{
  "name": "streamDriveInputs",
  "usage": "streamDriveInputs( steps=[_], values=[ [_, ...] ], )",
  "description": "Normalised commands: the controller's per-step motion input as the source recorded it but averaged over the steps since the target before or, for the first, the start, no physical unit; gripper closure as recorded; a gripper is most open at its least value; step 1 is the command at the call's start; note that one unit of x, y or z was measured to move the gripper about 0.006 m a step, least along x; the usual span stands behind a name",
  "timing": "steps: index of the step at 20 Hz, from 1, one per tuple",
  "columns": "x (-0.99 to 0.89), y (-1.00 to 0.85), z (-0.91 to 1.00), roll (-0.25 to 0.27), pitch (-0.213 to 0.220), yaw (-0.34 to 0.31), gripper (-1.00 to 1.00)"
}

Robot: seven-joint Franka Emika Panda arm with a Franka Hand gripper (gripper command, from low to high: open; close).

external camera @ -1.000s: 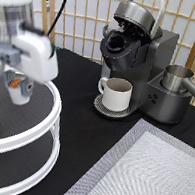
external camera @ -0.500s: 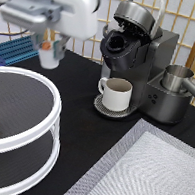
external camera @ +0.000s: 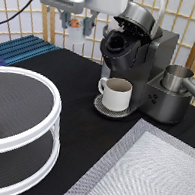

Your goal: Make coffee

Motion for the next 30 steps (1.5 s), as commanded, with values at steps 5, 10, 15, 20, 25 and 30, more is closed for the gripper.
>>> streamDriveInputs(
  steps=[5,10,15,20,25,30],
  values=[
    [0.01,0.03,0.04,0.375,-0.011,0.007,1.0],
    [0.14,0.08,0.1,0.369,0.0,-0.029,1.0],
    [0.35,0.44,0.17,0.272,0.0,-0.081,1.0],
    [0.24,0.38,0.04,0.164,0.0,-0.12,1.0],
    [-0.12,0.24,-0.06,0.009,0.0,-0.071,1.0],
    [-0.19,0.51,-0.02,-0.112,0.0,-0.09,1.0]
  ],
)
